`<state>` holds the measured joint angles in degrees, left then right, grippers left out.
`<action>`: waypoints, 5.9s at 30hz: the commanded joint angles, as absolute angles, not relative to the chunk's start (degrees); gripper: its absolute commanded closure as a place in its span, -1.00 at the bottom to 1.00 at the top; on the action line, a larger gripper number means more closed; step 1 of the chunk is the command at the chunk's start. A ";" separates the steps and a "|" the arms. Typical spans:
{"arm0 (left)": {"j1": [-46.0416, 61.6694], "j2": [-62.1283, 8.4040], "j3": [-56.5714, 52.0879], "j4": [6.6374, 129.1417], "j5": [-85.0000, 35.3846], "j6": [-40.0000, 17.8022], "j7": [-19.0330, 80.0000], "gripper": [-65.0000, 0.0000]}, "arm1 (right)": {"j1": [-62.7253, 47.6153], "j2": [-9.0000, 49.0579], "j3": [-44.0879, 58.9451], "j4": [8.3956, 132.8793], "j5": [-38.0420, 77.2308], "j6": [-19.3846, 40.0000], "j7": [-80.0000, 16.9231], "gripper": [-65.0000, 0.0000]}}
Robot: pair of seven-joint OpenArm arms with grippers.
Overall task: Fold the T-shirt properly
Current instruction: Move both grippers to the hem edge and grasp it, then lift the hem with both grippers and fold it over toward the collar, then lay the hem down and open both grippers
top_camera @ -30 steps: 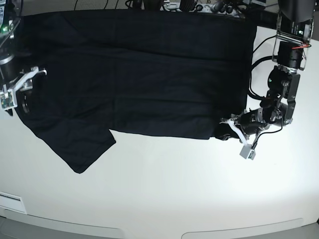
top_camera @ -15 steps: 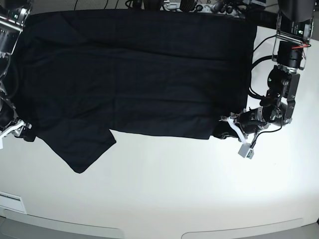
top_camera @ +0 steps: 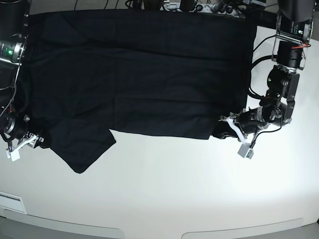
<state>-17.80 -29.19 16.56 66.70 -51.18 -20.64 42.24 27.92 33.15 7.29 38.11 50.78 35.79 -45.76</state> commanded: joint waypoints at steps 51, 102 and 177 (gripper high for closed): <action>-21.58 -29.74 17.12 66.37 -46.57 -25.76 49.52 1.00 | 22.65 34.39 7.49 49.80 39.66 40.00 -35.53 -0.13; -30.50 -31.51 17.12 67.07 -48.27 -31.77 51.51 1.00 | 16.69 42.22 5.98 84.01 58.00 40.00 -57.25 1.00; -5.52 -58.17 16.36 106.39 -85.00 -40.00 76.73 1.00 | -23.66 42.00 37.01 112.73 82.00 40.00 -74.02 1.00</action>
<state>-4.93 -56.97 16.91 105.80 -83.85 -39.51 76.49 -23.94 40.91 36.49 112.16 80.66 39.90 -74.85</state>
